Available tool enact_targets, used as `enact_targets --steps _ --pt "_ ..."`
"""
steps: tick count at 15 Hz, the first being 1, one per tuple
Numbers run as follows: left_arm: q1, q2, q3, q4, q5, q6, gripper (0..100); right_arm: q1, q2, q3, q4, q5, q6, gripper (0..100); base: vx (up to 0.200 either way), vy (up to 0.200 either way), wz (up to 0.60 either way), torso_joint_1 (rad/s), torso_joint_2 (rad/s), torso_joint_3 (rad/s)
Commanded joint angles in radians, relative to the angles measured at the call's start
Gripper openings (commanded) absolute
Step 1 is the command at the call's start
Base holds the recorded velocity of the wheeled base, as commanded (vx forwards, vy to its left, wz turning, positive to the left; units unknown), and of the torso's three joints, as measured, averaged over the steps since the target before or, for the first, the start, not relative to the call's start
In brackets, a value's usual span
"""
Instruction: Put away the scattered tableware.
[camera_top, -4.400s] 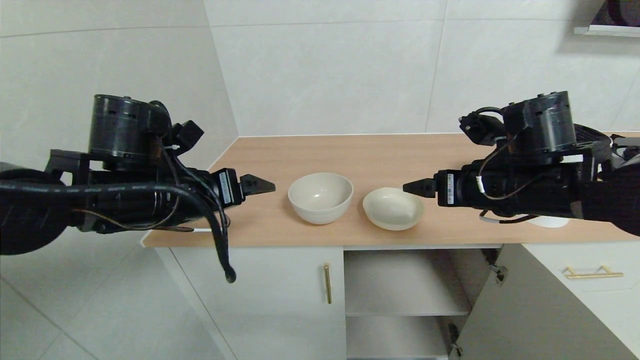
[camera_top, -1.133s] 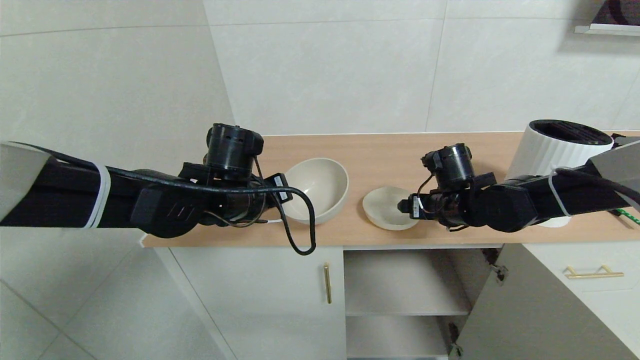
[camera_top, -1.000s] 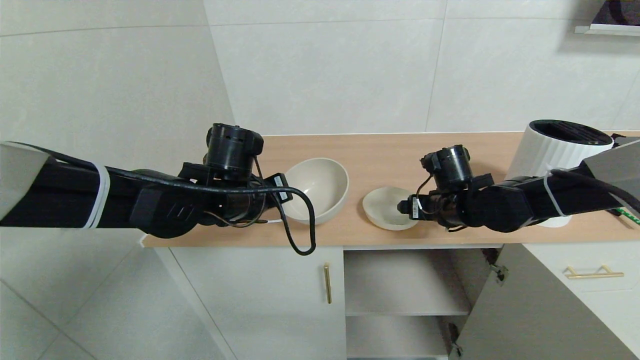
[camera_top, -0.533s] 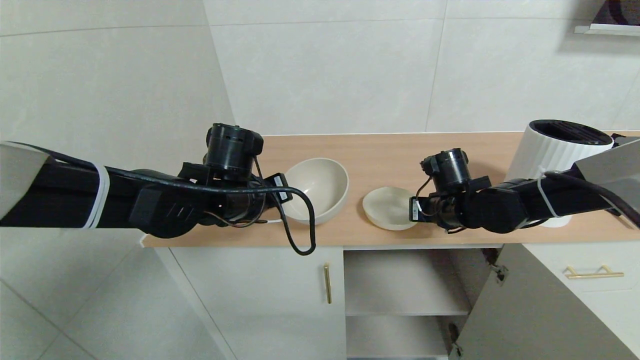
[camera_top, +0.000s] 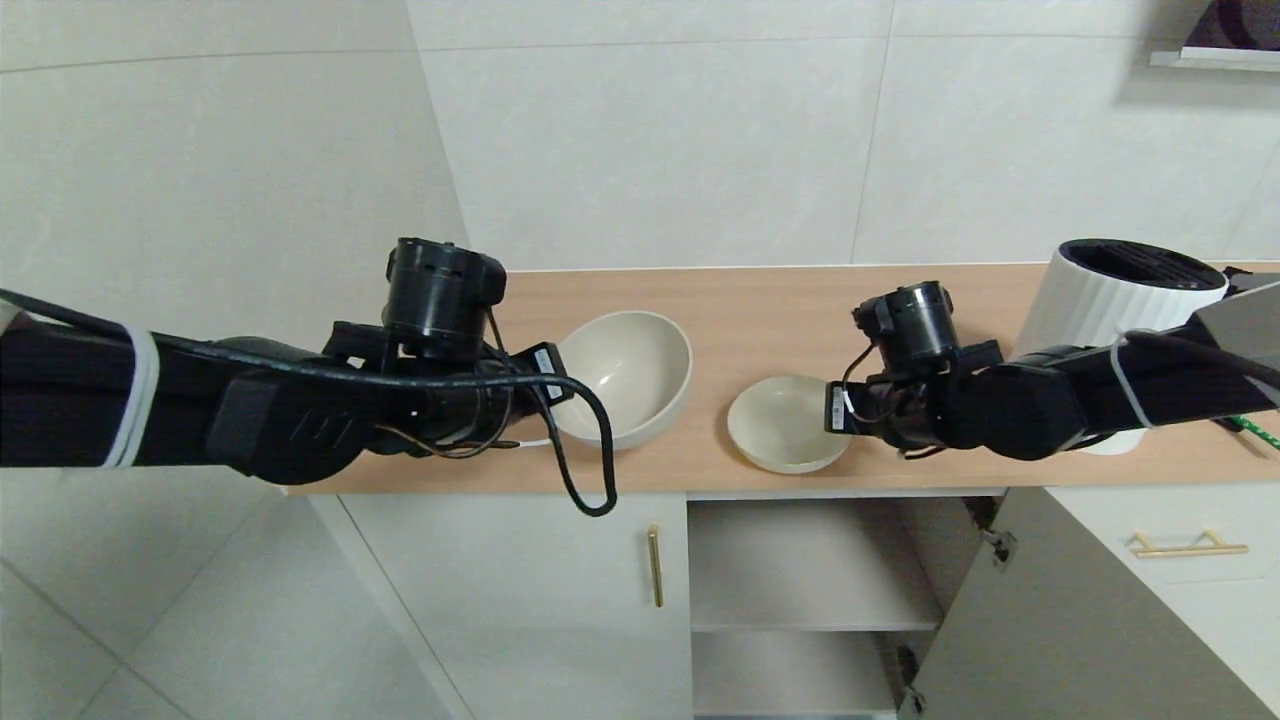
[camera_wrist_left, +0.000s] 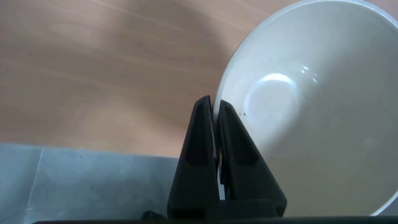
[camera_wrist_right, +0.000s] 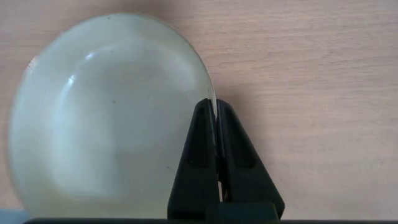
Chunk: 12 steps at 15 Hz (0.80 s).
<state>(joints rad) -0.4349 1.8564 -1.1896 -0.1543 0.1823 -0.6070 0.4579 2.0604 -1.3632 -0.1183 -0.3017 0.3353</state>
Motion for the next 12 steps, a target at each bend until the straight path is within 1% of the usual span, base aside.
enact_targets --steps 1,3,4,5,6,8,12 --pt "0.001 -0.112 0.093 -0.002 -0.024 0.029 0 -0.005 -0.134 0.087 0.0 0.047 0.004 0 0.0 0.0 0.0 0.0 0.0 0.0" --pt "0.001 -0.197 0.182 -0.004 -0.064 0.085 0 -0.021 -0.255 0.187 0.002 0.168 -0.001 0 0.0 0.0 0.0 0.0 0.0 0.0" --pt "0.001 -0.24 0.212 -0.002 -0.078 0.101 0 -0.021 -0.313 0.228 0.003 0.223 -0.004 0 0.0 0.0 0.0 0.0 0.0 0.0" --pt "0.001 -0.273 0.245 -0.002 -0.087 0.11 0 -0.021 -0.358 0.263 0.005 0.251 -0.01 0 0.0 0.0 0.0 0.0 0.0 0.0" --pt "0.001 -0.307 0.283 -0.002 -0.096 0.128 0 -0.021 -0.395 0.297 0.009 0.262 -0.024 0 0.0 0.0 0.0 0.0 0.0 0.0" --pt "-0.001 -0.347 0.332 -0.002 -0.124 0.159 0 -0.016 -0.433 0.352 0.031 0.262 -0.038 0 0.0 0.0 0.0 0.0 0.0 0.0" --pt "-0.013 -0.335 0.346 -0.004 -0.13 0.164 0 -0.016 -0.442 0.398 0.026 0.262 -0.039 0 0.0 0.0 0.0 0.0 0.0 0.0"
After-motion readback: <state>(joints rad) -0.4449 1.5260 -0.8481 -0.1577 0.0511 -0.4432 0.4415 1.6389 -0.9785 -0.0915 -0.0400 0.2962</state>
